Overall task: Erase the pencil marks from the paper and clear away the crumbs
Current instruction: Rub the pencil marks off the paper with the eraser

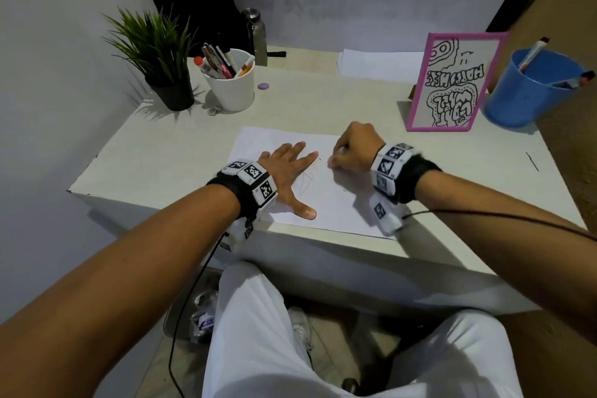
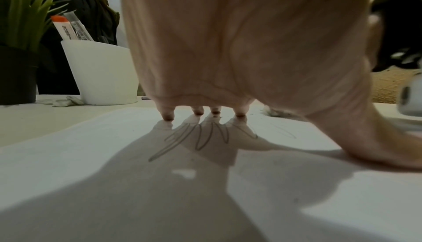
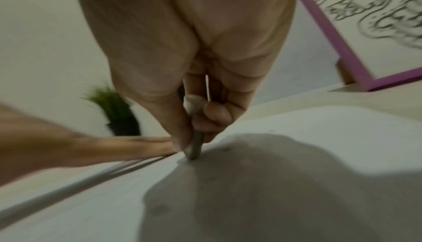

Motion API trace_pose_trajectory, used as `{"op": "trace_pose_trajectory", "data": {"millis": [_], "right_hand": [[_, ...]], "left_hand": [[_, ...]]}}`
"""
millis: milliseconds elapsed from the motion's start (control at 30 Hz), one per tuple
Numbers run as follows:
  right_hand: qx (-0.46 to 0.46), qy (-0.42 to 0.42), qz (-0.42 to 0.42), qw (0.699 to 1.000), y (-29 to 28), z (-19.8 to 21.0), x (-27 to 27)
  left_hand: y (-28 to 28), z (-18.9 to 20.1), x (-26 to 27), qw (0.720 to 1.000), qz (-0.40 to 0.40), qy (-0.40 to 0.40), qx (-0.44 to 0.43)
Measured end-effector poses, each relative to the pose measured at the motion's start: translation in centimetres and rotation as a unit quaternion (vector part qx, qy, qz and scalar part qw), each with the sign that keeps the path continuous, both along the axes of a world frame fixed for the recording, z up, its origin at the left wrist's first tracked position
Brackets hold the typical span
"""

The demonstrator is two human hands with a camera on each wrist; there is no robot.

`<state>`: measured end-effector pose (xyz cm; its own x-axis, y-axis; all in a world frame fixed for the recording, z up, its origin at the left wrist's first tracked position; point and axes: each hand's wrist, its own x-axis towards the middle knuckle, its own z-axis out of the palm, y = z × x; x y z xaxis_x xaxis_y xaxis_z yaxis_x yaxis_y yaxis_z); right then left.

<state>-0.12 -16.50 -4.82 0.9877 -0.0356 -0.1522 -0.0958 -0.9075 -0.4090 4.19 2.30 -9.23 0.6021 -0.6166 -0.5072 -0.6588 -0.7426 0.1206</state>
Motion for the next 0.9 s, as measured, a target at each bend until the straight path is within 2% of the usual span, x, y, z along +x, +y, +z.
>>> {"op": "trace_pose_trajectory", "data": {"millis": [133,167,267,300,433,467,567,600,733,767,867,900], "right_hand": [[0.020,0.060,0.157,0.986,4.1,-0.5,-3.4],[0.013,0.060,0.145,0.988,3.7,-0.2,-2.6],[0.008,0.000,0.017,1.000,1.4,-0.1,1.5],[0.008,-0.010,0.010,1.000,1.6,-0.4,1.7],[0.022,0.059,0.140,0.988,4.8,-0.9,-2.6],[0.022,0.066,0.128,0.989,4.2,-0.6,-2.1],[0.010,0.010,0.001,1.000,1.7,0.0,1.7],[0.005,-0.006,-0.008,1.000,1.9,-0.2,1.8],[0.025,0.056,0.107,0.992,5.6,-1.3,-2.9],[0.029,0.065,0.095,0.993,5.0,-1.0,-2.6],[0.043,0.022,-0.035,0.998,1.5,-0.2,1.0],[0.042,0.004,-0.049,0.998,1.4,-0.4,1.2]], "left_hand": [[0.0,-0.1,0.1,1.000,-0.006,-0.003,-0.012],[0.0,0.0,0.1,1.000,-0.006,0.001,-0.009],[0.0,0.1,0.1,1.000,-0.008,0.001,0.004],[0.1,0.1,0.0,1.000,-0.009,0.001,0.004],[0.1,0.0,0.0,1.000,-0.016,-0.008,-0.009],[0.2,0.1,0.1,1.000,-0.013,-0.004,-0.009],[0.0,0.0,0.2,1.000,-0.008,0.002,0.004],[0.0,0.0,0.1,1.000,-0.006,0.002,0.005],[-0.1,-0.1,0.0,1.000,-0.010,-0.011,-0.003],[0.0,-0.2,0.0,1.000,-0.007,-0.009,-0.006],[-0.1,-0.6,0.0,1.000,0.001,-0.010,-0.002],[-0.1,-0.7,-0.1,1.000,0.004,-0.012,-0.003]]}}
